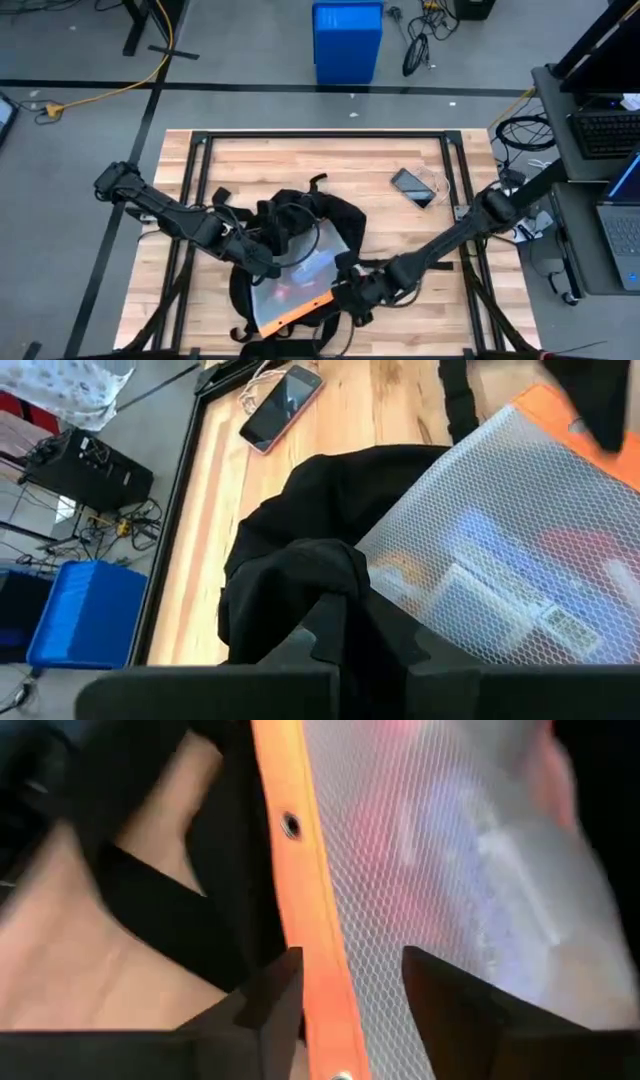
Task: Unpack backpack
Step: Put the zip bag into the black backpack
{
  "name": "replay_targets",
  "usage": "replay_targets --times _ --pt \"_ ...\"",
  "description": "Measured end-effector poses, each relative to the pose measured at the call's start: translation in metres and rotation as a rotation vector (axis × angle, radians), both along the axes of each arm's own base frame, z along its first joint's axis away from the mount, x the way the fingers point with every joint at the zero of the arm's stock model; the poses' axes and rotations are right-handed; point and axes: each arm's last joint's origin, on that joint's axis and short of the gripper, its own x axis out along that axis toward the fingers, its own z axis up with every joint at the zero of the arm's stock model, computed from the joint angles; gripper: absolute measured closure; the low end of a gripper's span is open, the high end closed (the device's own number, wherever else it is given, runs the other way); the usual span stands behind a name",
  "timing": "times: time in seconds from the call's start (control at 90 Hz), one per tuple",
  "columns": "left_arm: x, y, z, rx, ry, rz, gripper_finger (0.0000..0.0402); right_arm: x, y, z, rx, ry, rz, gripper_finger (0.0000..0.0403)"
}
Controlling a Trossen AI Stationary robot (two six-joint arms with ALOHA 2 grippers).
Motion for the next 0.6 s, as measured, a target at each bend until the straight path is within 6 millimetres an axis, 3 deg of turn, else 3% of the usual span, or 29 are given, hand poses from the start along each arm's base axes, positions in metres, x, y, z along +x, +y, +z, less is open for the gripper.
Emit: replay_targets --times 0.178,0.322,0.444,0.6 --pt "0.0 0.0 0.0 0.011 -0.006 0.012 0.0398 0.01 -0.003 -0.028 -0.022 0.064 -0.014 0.0212" --pt "0.0 0.0 0.0 0.012 -0.006 0.011 0.0398 0.022 -0.02 -0.042 -0.041 0.098 -0.064 0.0216" --pt "0.002 0.0 0.002 0.023 -0.017 -0.006 0.0398 0.03 -0.035 -0.042 -0.074 0.074 -0.115 0.0257" --pt "0.009 -0.005 0.006 0.04 -0.056 -0.11 0.0398 0.045 -0.057 -0.039 -0.111 0.015 -0.105 0.0351"
